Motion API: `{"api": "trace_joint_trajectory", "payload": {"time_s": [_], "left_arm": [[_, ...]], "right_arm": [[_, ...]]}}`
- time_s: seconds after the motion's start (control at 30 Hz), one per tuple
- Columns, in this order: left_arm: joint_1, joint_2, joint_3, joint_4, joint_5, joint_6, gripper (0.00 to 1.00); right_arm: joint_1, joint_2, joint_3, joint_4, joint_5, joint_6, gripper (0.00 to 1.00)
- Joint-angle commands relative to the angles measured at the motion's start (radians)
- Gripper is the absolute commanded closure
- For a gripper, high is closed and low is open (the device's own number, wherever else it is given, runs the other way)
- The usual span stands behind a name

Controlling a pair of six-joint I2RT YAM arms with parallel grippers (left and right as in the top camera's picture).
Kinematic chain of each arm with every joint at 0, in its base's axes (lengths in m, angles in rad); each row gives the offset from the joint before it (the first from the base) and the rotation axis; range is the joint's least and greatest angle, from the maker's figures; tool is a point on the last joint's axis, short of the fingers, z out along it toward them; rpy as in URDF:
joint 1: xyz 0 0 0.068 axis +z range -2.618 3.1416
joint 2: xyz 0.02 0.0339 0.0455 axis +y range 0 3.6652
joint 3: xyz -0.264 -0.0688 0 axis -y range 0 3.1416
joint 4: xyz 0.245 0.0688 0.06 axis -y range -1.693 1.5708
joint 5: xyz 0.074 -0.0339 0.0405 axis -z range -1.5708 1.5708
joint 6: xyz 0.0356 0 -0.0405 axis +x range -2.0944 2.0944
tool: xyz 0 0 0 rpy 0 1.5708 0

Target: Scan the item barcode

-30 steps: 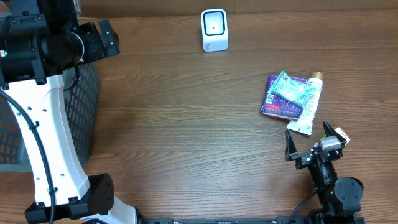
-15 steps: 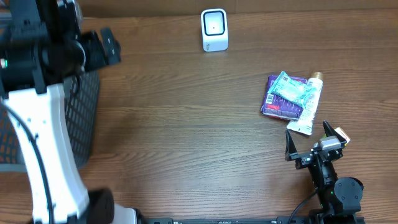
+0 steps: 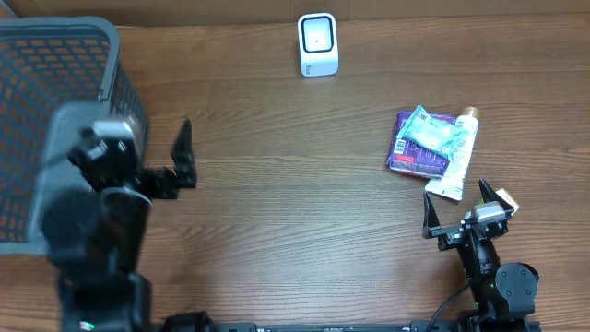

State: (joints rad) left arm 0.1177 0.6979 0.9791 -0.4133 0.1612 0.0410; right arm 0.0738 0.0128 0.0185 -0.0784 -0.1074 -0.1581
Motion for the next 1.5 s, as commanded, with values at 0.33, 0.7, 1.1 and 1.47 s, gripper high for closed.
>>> {"api": "trace_joint_trajectory", "payload": {"time_s": [0.33, 0.7, 1.1, 1.47], "left_arm": [[-0.007, -0.518, -0.764, 0.407, -0.013, 0.207, 0.0], [-0.007, -0.695, -0.974, 0.372, -0.037, 0.251, 0.01], [-0.007, -0.693, -0.974, 0.346, -0.038, 0.225, 0.01], [-0.007, -0.693, -0.974, 0.346, -0.038, 0.225, 0.01]], "right_arm": [[0.005, -0.01, -0.01, 0.006, -0.006, 0.004, 0.0], [0.005, -0.01, -0.01, 0.006, -0.006, 0.004, 0.0], [0.005, -0.01, -0.01, 0.006, -0.006, 0.004, 0.0], [0.005, -0.01, -0.01, 0.006, -0.006, 0.004, 0.0]]}}
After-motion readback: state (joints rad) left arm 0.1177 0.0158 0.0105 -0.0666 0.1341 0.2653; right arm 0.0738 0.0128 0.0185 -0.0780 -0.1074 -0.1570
